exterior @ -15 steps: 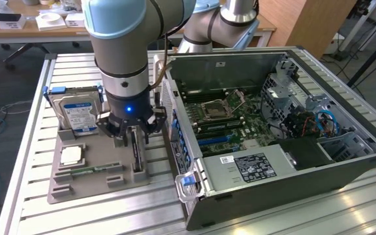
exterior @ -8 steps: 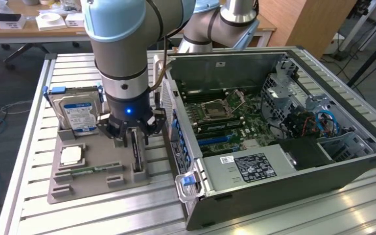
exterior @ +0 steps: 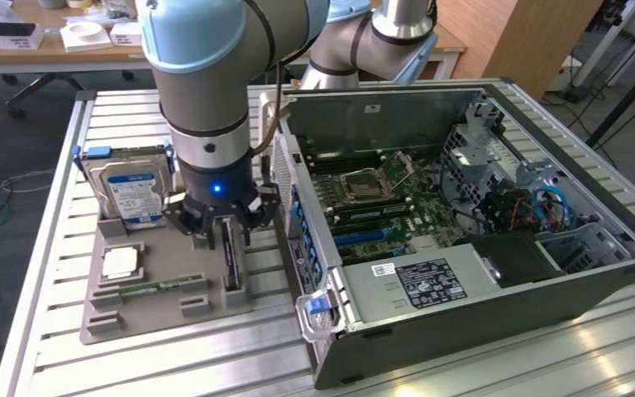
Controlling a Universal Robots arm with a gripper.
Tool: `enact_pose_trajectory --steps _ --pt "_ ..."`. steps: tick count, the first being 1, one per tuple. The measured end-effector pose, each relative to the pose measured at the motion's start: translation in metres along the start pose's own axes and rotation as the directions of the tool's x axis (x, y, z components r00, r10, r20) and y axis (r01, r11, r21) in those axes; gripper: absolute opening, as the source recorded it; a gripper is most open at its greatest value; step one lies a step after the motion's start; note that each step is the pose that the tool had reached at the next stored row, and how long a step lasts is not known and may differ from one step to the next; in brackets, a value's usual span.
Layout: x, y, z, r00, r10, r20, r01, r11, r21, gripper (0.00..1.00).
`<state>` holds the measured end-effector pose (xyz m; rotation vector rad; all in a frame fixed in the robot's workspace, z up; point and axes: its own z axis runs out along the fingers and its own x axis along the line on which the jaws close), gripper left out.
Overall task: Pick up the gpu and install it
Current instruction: 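Pick up the gpu and move the gpu toward the slot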
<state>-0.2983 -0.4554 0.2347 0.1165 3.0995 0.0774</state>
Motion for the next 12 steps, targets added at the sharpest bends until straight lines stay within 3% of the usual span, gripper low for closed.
enact_pose_trajectory --steps 8,9,12 --pt "0.0006 -0.0001 0.0018 1.0000 0.000 -0.0015 0.000 1.0000 0.0001 0.51" --pt "0.0006 -0.0001 0.0020 1.0000 0.000 -0.0024 0.000 1.0000 0.0004 0.45" --pt "0.0006 -0.0002 0.0021 1.0000 0.000 -0.0029 0.000 1.0000 0.0005 0.39"
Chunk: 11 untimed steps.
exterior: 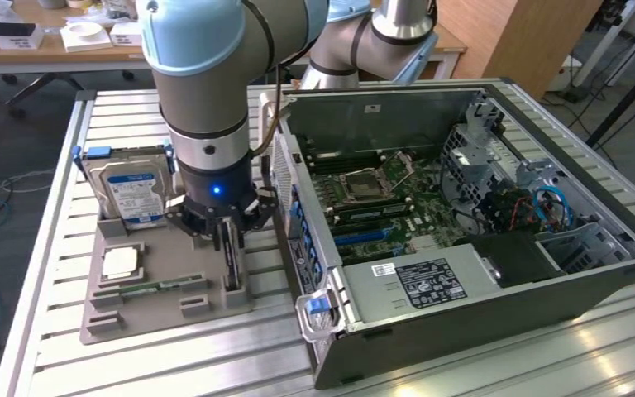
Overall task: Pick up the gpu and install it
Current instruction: 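Pick up the gpu and move the gpu toward the slot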
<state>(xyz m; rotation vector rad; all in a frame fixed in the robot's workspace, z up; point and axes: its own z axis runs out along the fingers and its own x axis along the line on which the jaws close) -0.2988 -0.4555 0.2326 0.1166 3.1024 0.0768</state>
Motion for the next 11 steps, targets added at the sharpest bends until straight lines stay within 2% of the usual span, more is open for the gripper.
enact_pose_trajectory --steps 2,5,6,11 --pt "-0.0008 0.0001 0.0005 1.0000 0.000 -0.0027 0.000 1.0000 -0.0002 0.39" --pt "-0.0035 0.0003 0.0005 0.9999 0.001 -0.0155 -0.001 1.0000 0.0009 0.39" --pt "-0.0035 0.0003 0.0006 0.9999 0.001 -0.0173 -0.001 1.0000 0.0010 0.39" --pt "-0.0037 0.0003 0.0013 0.9998 0.001 -0.0192 -0.001 1.0000 0.0012 0.39"
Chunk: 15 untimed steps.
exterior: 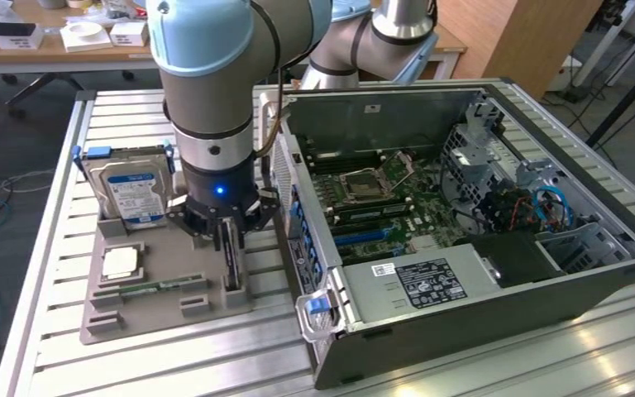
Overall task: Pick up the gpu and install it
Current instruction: 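Pick up the gpu and move the gpu toward the slot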
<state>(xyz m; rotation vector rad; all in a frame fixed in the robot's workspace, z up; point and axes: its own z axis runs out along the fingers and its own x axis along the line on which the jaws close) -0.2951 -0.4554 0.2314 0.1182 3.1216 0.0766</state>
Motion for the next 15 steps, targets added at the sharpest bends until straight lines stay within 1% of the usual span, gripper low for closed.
enact_pose_trajectory --steps 4,6,8,15 --pt "-0.0003 0.0000 0.0002 1.0000 0.000 0.0000 0.000 1.0000 0.0000 0.39" --pt "-0.0009 0.0000 0.0002 1.0000 0.000 -0.0001 0.000 1.0000 -0.0001 0.37" --pt "-0.0011 0.0000 0.0001 1.0000 0.000 0.0000 0.000 1.0000 0.0002 0.27" --pt "-0.0016 0.0001 0.0007 1.0000 0.000 -0.0004 0.000 1.0000 0.0004 0.27"
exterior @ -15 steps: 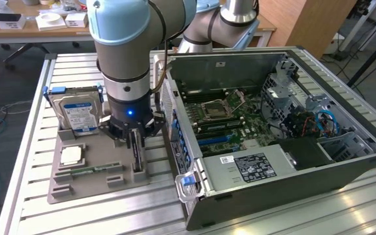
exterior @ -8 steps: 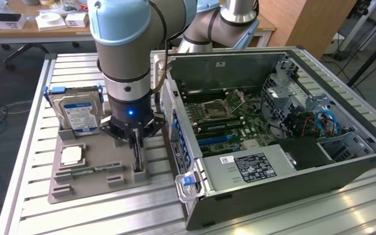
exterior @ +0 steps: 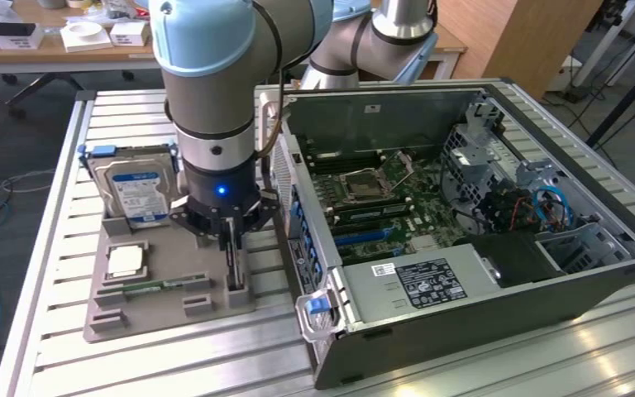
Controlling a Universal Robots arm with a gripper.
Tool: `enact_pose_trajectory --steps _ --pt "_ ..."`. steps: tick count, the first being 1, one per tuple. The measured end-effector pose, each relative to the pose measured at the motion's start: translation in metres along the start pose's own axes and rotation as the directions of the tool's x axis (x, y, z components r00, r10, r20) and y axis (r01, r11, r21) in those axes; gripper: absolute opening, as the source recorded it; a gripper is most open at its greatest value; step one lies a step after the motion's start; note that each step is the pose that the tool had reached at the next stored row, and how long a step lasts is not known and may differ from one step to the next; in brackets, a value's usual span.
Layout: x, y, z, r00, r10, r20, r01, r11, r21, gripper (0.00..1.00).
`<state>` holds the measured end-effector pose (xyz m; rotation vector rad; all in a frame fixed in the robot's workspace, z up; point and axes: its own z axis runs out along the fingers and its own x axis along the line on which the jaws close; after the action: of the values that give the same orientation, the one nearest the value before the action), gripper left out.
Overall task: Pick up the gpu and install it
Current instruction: 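Pick up the gpu and move the gpu toward the slot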
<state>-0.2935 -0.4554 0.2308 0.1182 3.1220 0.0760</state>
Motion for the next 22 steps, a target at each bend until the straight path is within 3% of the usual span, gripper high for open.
enact_pose_trajectory --steps 14,19,22 --pt "0.000 0.0001 0.0017 1.0000 0.000 0.0018 0.000 1.0000 -0.0016 0.27" --pt "0.000 0.0004 -0.0071 1.0000 -0.003 0.0004 0.003 1.0000 -0.0005 0.27" --pt "0.000 0.0010 -0.0194 1.0000 -0.005 0.0003 0.005 1.0000 -0.0005 0.27"
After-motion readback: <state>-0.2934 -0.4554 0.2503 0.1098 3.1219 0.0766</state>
